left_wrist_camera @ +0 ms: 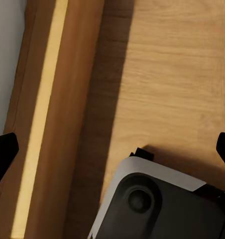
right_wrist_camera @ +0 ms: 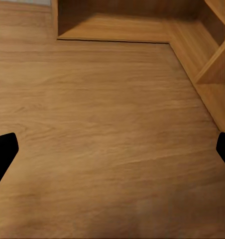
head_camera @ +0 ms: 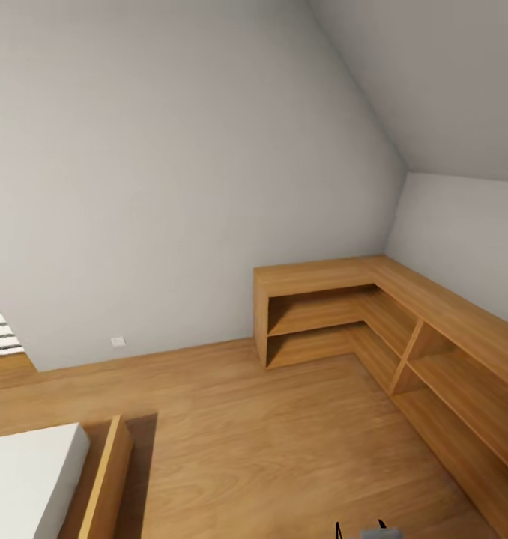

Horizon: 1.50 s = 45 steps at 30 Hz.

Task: In the bedroom, organize the workspace by keeping the computer under the desk, ensuring the monitor is on the desk, placing the keyboard on the desk next to the monitor, placing the mouse on the desk next to the keyboard, moving the folder from the swivel chair onto the desk next to the mouse, stacking the notebook on top of the folder with the pen on top of the notebook, and positioning the swivel chair next to the desk.

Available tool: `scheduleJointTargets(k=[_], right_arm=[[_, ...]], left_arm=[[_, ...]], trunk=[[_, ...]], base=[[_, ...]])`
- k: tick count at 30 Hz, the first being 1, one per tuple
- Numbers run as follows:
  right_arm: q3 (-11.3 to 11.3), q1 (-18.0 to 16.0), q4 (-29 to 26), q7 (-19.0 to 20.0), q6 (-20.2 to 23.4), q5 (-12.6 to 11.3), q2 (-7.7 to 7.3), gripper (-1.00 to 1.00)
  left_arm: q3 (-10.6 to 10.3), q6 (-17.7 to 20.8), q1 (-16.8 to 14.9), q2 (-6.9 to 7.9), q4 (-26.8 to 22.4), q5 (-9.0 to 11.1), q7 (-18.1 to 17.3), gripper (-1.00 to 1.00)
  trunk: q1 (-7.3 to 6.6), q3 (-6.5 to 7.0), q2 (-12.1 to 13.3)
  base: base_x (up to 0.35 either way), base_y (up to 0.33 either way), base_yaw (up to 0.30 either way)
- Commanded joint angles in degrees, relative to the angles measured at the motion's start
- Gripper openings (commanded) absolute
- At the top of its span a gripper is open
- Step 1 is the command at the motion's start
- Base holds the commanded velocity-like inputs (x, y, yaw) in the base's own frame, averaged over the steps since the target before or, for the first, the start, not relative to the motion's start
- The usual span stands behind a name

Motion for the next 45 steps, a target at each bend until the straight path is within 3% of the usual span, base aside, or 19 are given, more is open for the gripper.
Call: scheduleJointTargets(k=[1, 13, 29, 38, 43, 45], right_arm=[[0.49, -0.04, 0.04, -0.35, -0.07, -0.21, 0.03, 1.0], [0.49, -0.04, 0.04, -0.18, -0.07, -0.21, 0.02, 1.0], [0.37, -0.04, 0.04, 0.91, 0.06, -0.6, 0.11, 1.0], [0.14, -0.04, 0.03, 0.9, 0.11, -0.81, 0.36, 1.0], [0.14, -0.04, -0.02, 0.9, 0.11, -2.48, 0.44, 1.0], [0.25, -0.04, -0.04, 0.96, 0.11, -5.03, 0.46, 1.0]], left_arm=[[-0.49, -0.12, 0.02, 0.07, -0.17, 0.41, 0.44, 1.0], [-0.45, -0.11, 0.02, 0.07, -0.13, 0.45, 0.44, 1.0], [-0.33, -0.07, 0.02, 0.12, -0.11, 0.5, 0.44, 1.0], [-0.32, -0.05, 0.03, 0.08, -0.12, 0.5, 0.44, 1.0], [-0.32, -0.05, 0.0, 0.09, -0.09, 0.5, 0.44, 1.0], [-0.31, -0.04, 0.02, 0.08, -0.12, 0.5, 0.44, 1.0]], trunk=[[0.05, -0.05, -0.05], [0.05, 0.2, -0.05], [0.05, 0.53, -0.05], [0.05, 0.73, -0.05], [0.05, 0.86, -0.05], [0.05, 0.91, -0.05]], base=[[0.326, 0.0, -0.282], [0.301, 0.0, -0.287], [0.054, 0.009, -0.291], [0.25, 0.161, -0.29], [0.295, 0.19, -0.276], [0.298, 0.192, -0.271]])
